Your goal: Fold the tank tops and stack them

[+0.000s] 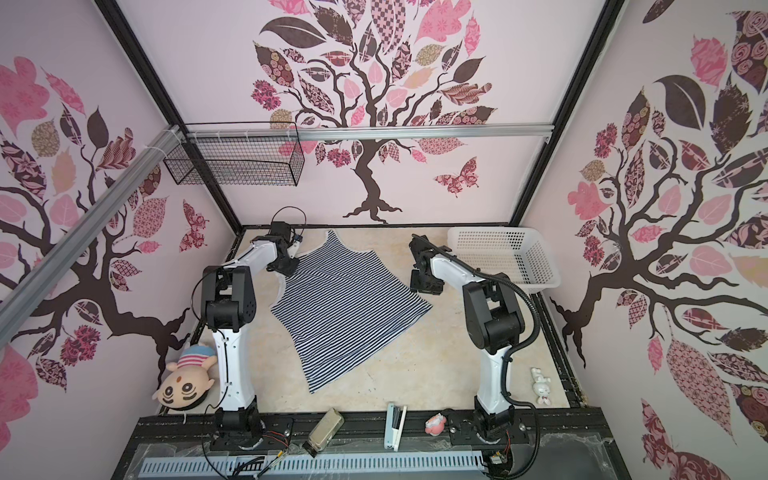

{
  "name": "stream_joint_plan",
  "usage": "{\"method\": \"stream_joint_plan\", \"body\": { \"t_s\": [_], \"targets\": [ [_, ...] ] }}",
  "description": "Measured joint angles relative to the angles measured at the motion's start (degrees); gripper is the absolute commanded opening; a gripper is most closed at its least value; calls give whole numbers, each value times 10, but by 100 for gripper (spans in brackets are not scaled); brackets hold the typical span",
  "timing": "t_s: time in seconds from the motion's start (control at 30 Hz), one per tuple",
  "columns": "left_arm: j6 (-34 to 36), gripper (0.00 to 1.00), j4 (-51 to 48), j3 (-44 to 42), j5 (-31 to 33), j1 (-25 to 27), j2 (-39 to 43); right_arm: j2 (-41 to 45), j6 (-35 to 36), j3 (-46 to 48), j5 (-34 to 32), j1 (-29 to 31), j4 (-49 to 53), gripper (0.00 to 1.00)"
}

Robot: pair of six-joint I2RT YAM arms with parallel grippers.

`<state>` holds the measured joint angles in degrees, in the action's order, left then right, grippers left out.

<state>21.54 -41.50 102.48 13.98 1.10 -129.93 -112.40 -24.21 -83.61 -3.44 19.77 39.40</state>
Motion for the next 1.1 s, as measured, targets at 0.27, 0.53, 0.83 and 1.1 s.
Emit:
{"method": "stream_joint_plan", "body": {
  "t_s": [0.27, 0.53, 0.83, 1.1],
  "targets": [
    [-42, 48, 11, -78, -13, 1, 83, 101, -35, 125, 105, 45, -64, 55],
    [-45, 48, 29, -19, -61, 15, 86, 118, -62, 179, 151, 71, -95, 55],
    [-10, 47, 25, -30, -102, 56, 61, 59, -61, 162, 150, 65, -110, 55],
    [-5, 47, 26, -30, -78, 54, 20, 20, -42, 106, 115, 18, -81, 55]
  ]
}}
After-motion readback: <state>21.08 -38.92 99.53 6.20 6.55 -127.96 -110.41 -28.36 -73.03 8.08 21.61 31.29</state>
